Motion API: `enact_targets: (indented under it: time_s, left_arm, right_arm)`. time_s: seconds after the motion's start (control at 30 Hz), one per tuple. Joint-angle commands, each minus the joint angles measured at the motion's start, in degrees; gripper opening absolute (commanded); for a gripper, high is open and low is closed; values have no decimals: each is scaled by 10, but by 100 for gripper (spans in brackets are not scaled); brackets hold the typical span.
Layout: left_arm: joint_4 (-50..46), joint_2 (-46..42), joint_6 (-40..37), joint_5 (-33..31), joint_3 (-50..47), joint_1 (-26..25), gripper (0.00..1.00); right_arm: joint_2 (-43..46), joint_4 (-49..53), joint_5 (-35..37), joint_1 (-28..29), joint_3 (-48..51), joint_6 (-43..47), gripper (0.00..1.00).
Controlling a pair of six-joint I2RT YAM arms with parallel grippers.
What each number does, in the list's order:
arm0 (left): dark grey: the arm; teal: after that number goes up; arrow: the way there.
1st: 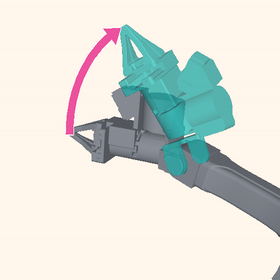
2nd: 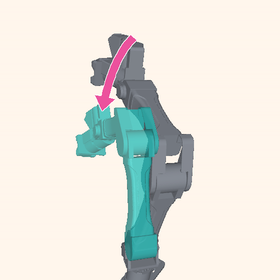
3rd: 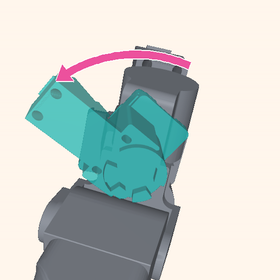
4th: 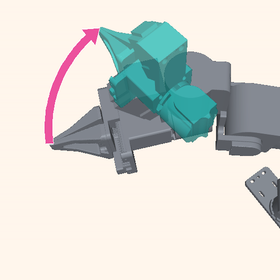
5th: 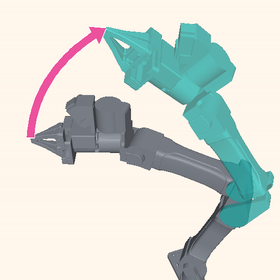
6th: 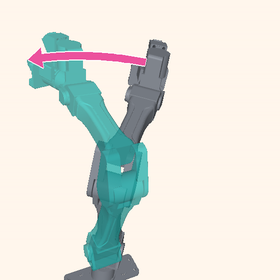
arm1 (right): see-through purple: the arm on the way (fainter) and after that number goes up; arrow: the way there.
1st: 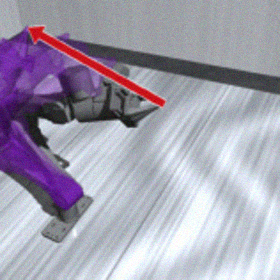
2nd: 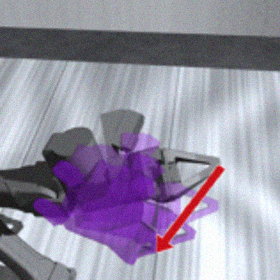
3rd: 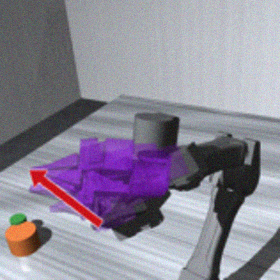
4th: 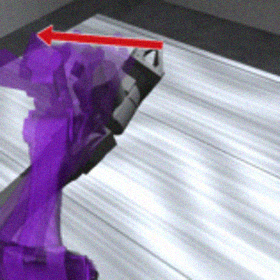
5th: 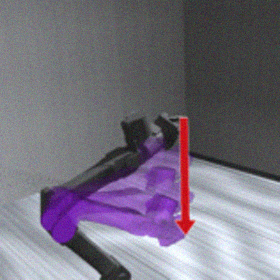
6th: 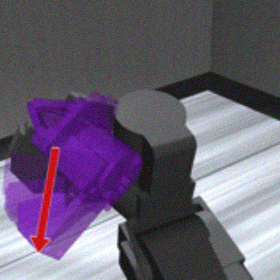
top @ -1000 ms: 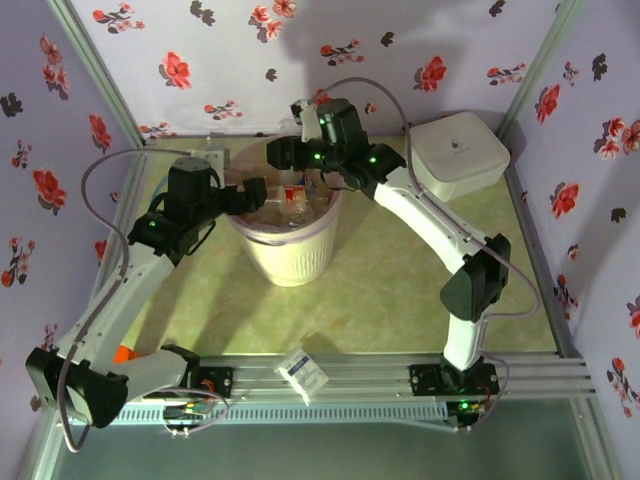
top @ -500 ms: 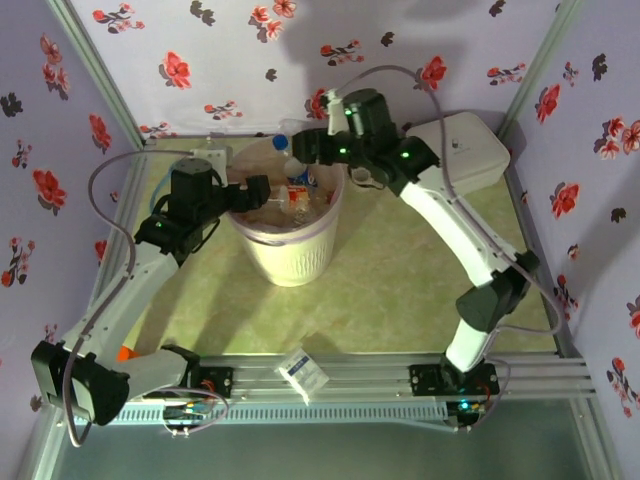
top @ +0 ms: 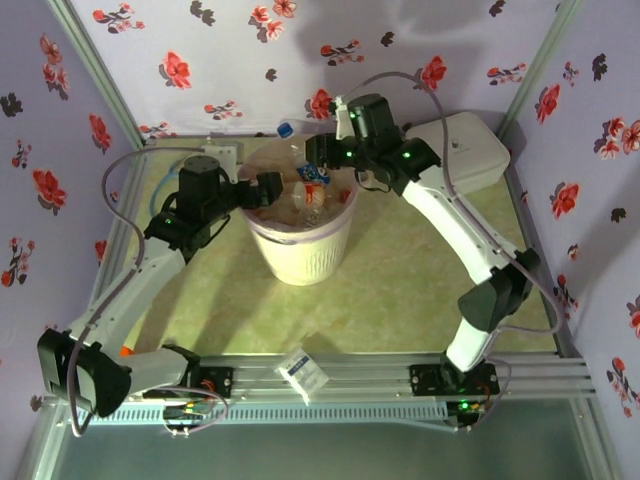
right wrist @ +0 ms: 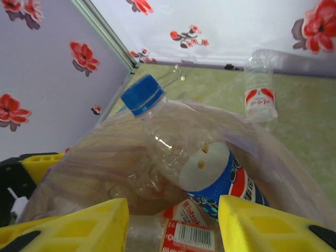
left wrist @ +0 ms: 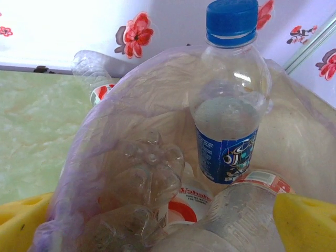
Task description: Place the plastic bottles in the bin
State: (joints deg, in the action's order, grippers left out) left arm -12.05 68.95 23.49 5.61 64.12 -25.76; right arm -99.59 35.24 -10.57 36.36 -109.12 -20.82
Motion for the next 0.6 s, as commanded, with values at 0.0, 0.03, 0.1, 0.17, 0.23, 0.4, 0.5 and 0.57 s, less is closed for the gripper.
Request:
enact_targets:
  time_s: [0.0,0.03,0.1,0.17,0.23,0.4,0.5,0.57]
  left_arm:
    - [-29,-35,-7,23,14,-3,100]
    - [-39,-42,-10,19,15,-1,100]
    - [-53,-59,-12,15,11,8,100]
    - [-55,-73,-11,15,2,15,100]
    - [-58,-79,-8,15,-5,20,100]
    - [-42,-73,0,26,-19,21,100]
    - [-30,-72,4,30,-18,24,100]
    - [-30,-73,3,31,-13,28,100]
  right_arm:
    - [-27,-43,20,11,-18,4,48]
    - [-33,-57,31,13,-17,7,48]
    - [-50,-88,34,14,-21,12,49]
    - [-71,-89,20,18,-36,14,49]
    - [-87,-91,13,29,-45,23,49]
    - [-123,-59,-21,61,-58,51,47]
    - [-119,-45,-30,72,-43,57,47]
    - [-97,-55,-25,70,-31,54,47]
